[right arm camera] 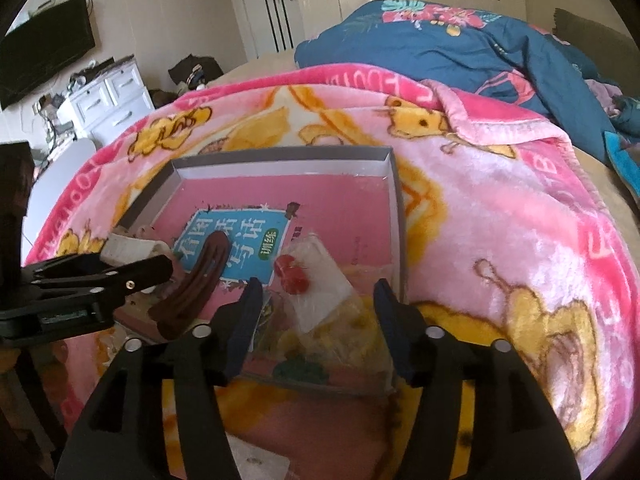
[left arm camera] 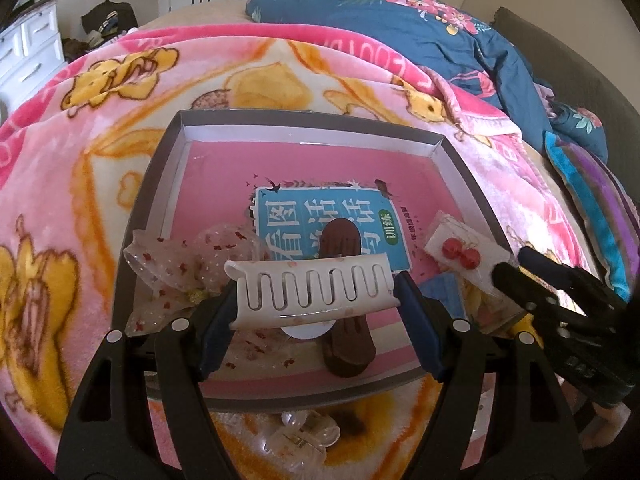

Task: Organize jewelry
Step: 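Lower the comb clip into the tray with the left tool while the right tool releases the bag, then lift both tools and move toward the clear claw clip and white earring card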

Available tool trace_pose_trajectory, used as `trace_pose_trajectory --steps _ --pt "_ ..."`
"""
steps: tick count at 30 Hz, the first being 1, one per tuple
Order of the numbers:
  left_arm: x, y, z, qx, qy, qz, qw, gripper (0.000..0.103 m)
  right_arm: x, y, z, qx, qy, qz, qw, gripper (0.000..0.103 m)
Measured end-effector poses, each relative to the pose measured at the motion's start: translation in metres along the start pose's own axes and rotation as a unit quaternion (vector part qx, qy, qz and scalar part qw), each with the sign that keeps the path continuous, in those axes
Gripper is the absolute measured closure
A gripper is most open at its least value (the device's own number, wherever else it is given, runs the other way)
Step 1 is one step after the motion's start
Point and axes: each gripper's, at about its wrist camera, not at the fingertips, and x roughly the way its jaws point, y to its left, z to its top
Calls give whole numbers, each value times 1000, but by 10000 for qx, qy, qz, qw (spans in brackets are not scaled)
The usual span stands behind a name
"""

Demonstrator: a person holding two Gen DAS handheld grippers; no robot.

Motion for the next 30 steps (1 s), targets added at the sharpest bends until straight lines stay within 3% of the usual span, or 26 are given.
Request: trace_pose_trajectory --steps 9,21,30 --pt "-28 -6 3 2 -243 22 9997 17 -57 -8 -3 173 -503 10 9986 19" --pt "-100 -13 0 -5 -878 101 9961 10 -123 4 -6 10 -1066 82 9943 13" --pt "-125 -9 -18 22 -1010 240 9946 10 -142 20 -18 -134 -1130 204 9933 12"
